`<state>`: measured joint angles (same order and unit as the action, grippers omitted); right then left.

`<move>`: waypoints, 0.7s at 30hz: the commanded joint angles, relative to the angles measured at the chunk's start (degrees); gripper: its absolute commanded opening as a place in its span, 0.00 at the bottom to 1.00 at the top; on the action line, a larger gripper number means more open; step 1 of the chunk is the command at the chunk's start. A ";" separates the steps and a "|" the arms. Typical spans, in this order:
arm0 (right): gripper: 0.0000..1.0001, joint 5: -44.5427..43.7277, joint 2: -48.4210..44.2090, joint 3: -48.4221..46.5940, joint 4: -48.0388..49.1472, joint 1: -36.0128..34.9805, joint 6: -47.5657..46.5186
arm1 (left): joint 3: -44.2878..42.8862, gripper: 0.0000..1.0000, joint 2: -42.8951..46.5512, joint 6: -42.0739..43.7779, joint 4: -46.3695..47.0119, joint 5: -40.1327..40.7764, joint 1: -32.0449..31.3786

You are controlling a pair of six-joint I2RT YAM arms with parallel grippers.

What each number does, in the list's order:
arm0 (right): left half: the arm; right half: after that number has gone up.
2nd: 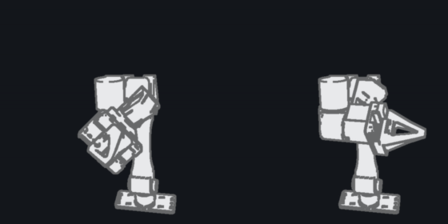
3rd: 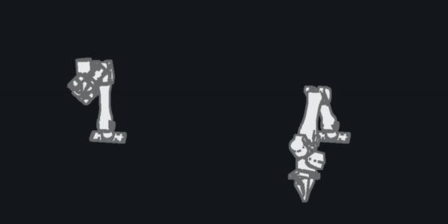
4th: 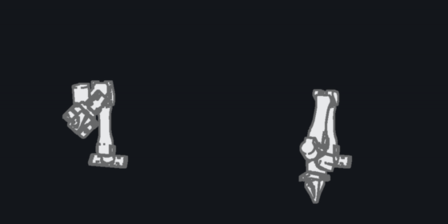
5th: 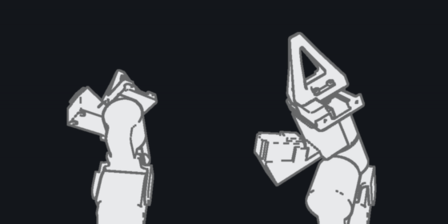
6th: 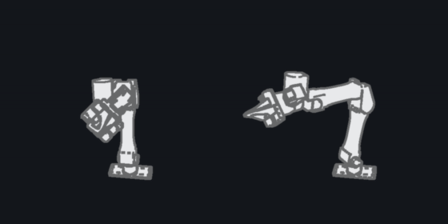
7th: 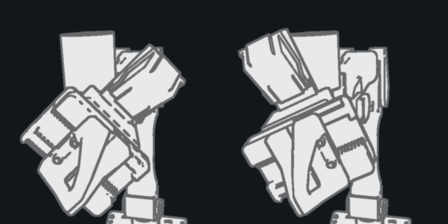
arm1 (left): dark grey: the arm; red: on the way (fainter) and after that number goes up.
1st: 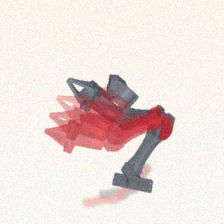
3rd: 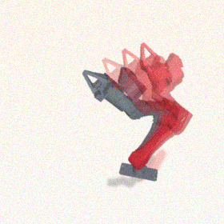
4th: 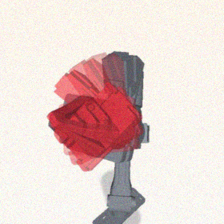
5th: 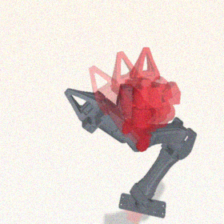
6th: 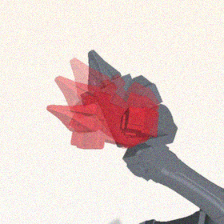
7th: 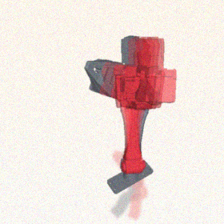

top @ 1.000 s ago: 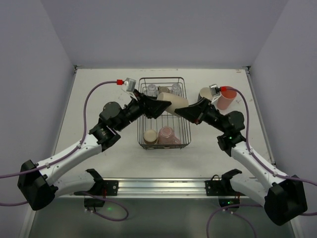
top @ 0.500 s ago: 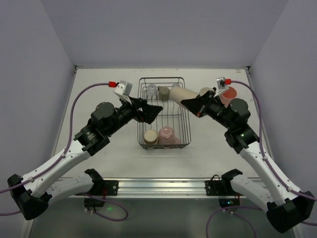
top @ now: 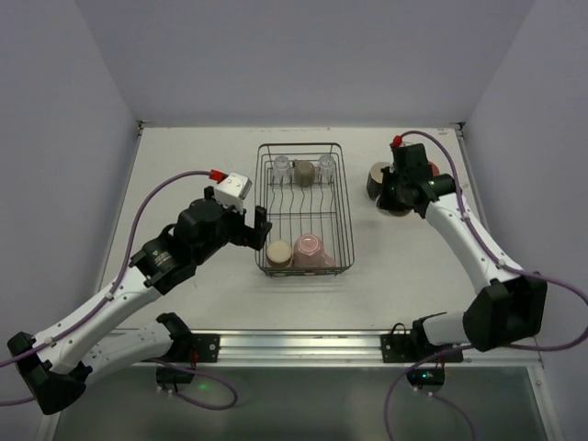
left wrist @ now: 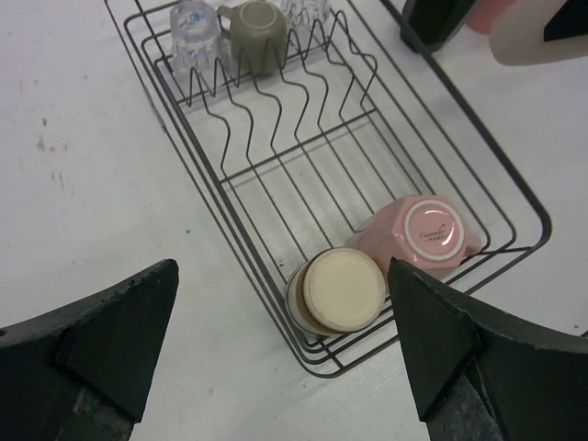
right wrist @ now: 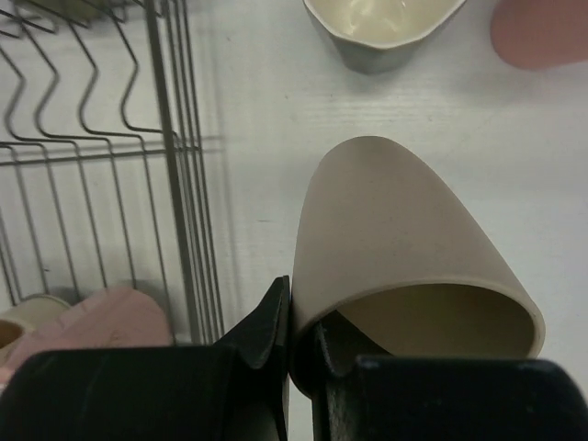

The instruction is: Unload the cups from the dish rack

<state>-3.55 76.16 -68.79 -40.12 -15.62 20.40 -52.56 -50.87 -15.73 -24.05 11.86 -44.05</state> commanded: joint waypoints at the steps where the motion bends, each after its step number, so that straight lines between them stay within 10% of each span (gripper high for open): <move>1: 0.01 -2.87 4.33 -5.99 -8.92 0.15 -4.49 | 2.28 1.00 -0.37 3.16 -1.26 2.29 -0.07; 21: 0.15 0.48 21.92 -10.22 -8.31 0.06 -7.31 | -0.97 1.00 -4.67 -0.18 0.23 -15.46 -2.79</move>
<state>-4.51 97.65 -76.25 -47.75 -15.62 15.20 -50.41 -54.65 -14.50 -24.88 -0.05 -45.69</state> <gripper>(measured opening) 0.134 0.997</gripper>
